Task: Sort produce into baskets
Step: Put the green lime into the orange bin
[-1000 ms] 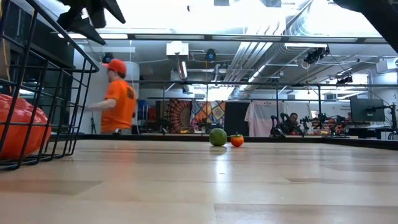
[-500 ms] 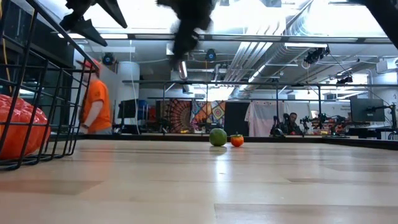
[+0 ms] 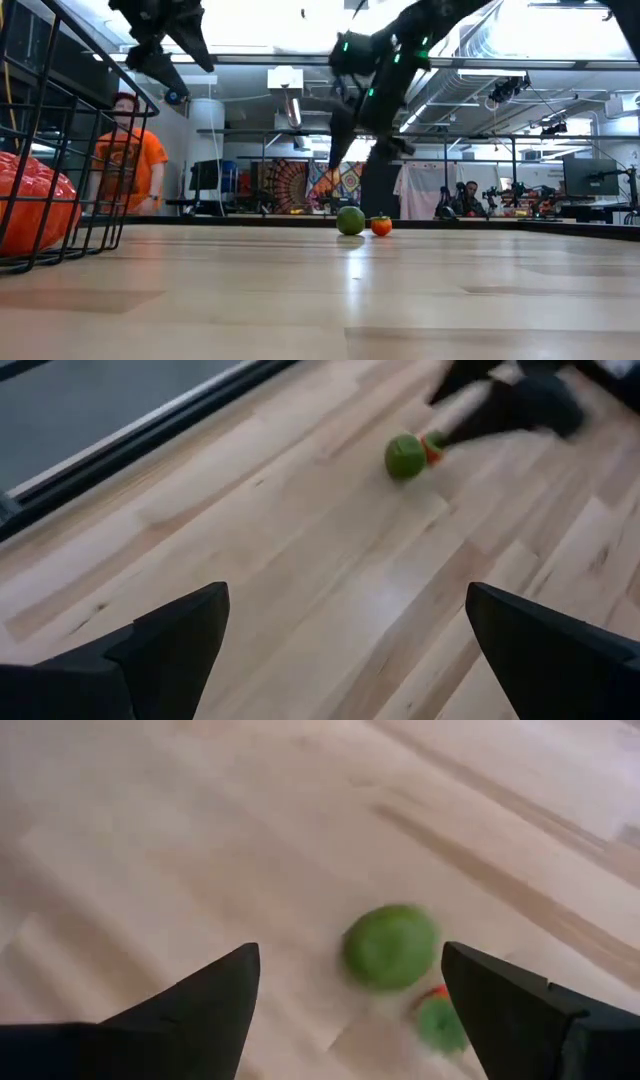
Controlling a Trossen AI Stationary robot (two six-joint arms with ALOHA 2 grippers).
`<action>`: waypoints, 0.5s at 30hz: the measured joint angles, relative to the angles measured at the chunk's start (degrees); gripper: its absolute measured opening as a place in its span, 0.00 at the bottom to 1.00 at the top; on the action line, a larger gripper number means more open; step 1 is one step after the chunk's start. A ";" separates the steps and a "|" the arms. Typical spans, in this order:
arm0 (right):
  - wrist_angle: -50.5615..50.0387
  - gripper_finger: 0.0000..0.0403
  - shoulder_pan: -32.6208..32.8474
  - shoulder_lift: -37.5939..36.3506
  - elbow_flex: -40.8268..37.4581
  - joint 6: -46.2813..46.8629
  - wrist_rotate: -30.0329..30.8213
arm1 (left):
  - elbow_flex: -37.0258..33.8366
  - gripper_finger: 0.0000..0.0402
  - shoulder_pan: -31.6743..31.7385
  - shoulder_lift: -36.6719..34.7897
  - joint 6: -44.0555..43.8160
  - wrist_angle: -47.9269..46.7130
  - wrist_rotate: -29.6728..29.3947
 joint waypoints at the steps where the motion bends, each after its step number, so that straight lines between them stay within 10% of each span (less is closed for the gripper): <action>1: 0.04 0.76 -0.83 1.19 0.49 1.46 0.09 | 0.00 0.98 0.60 0.62 1.40 0.50 0.98; 15: -11.97 0.76 -1.68 13.88 12.83 8.82 3.88 | 0.00 0.98 4.74 6.28 4.20 3.80 5.85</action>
